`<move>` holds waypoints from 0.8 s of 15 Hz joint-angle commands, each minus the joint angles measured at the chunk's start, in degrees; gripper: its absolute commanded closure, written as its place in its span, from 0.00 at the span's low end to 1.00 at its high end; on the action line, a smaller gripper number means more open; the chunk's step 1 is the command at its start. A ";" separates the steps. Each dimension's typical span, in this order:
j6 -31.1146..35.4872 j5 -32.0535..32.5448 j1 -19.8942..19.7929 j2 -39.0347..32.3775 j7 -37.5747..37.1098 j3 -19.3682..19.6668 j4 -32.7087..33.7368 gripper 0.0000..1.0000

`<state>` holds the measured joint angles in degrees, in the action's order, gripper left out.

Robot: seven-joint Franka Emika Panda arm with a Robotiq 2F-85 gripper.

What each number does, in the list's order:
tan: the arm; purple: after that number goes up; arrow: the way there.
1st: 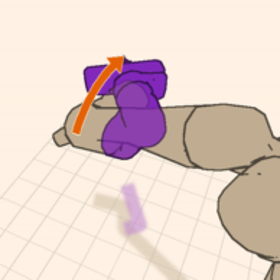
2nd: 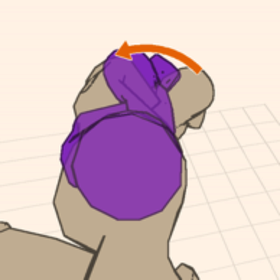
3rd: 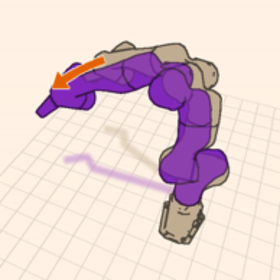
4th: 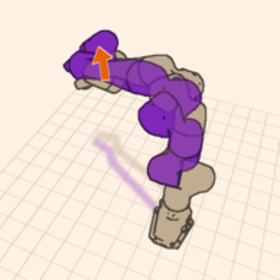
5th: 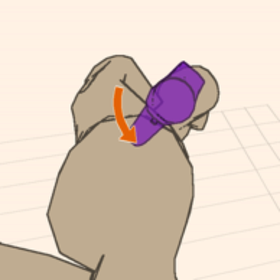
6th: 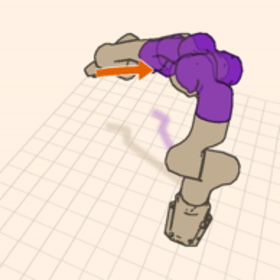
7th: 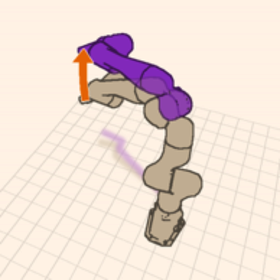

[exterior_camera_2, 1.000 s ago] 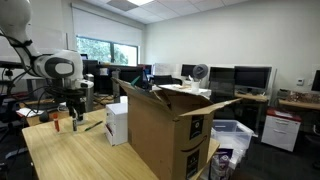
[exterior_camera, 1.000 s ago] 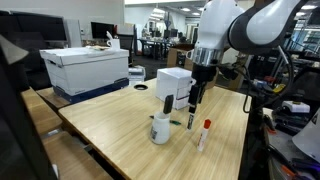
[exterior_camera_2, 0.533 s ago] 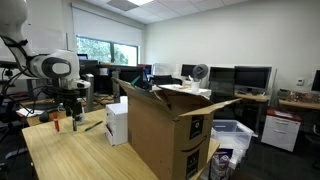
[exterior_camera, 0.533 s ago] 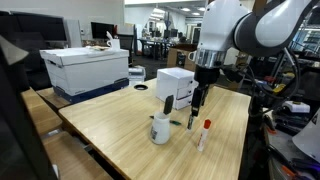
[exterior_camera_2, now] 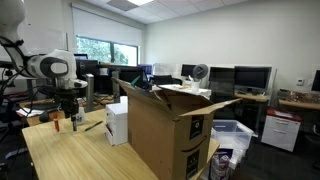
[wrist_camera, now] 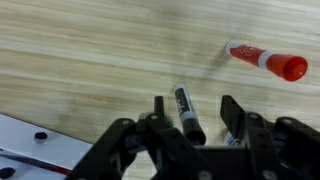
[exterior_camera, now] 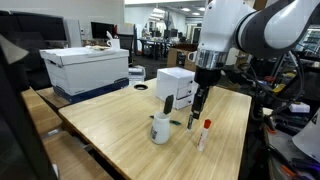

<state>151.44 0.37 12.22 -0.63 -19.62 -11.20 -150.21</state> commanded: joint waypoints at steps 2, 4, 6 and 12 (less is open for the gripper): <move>0.69 5.64 0.36 -1.96 -3.44 -0.50 2.10 0.73; 0.52 8.79 0.66 -3.57 -5.04 -0.44 4.02 0.84; 0.22 10.69 0.86 -4.79 -5.59 -0.06 5.49 0.93; -3.88 10.95 1.15 -4.69 -5.57 0.68 7.86 0.91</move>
<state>149.92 9.73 12.44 -5.64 -23.26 -11.42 -143.11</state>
